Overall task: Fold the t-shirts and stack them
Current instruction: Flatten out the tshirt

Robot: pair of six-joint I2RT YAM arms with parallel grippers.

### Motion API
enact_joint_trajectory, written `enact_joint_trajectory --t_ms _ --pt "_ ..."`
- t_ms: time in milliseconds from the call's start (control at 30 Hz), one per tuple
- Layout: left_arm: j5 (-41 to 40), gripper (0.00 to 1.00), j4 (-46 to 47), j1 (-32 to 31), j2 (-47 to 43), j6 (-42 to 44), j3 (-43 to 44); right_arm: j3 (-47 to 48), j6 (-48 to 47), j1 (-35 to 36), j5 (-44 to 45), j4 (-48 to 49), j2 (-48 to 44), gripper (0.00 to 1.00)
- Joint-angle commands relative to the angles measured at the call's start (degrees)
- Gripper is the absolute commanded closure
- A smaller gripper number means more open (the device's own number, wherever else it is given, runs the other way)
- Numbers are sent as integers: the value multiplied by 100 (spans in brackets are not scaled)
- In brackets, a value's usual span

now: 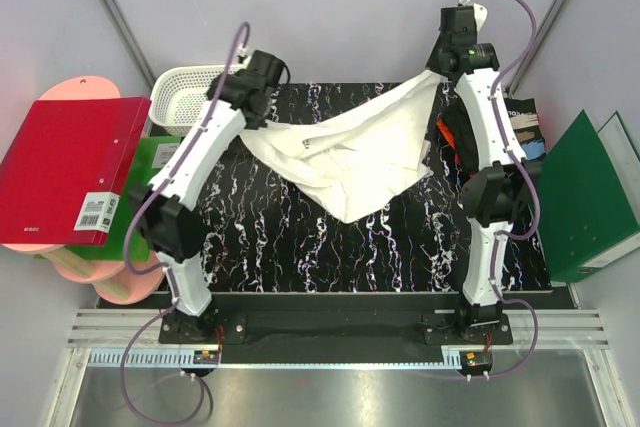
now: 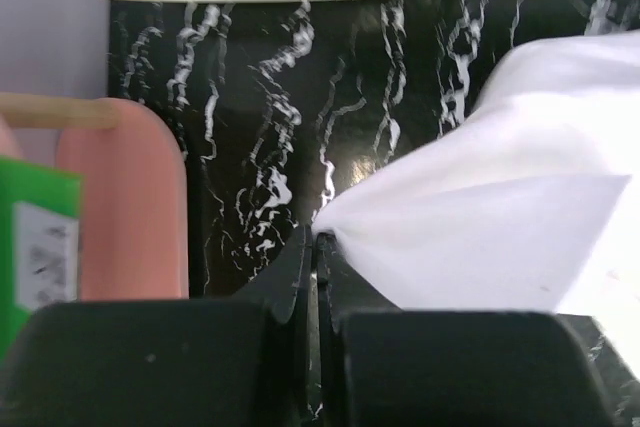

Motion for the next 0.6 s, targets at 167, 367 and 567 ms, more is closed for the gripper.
enact_joint_trajectory --t_ms 167,367,567 --pt "-383 100 -19 286 -1298 -199 942 -318 -348 -27 282 277 -2192 100" --pt "-419 100 533 295 -2729 -67 102 -1864 -594 -27 11 619 -4441 100" --pt "11 100 1141 286 -4382 74 -963 -3333 -726 -10 -174 690 -6517 100"
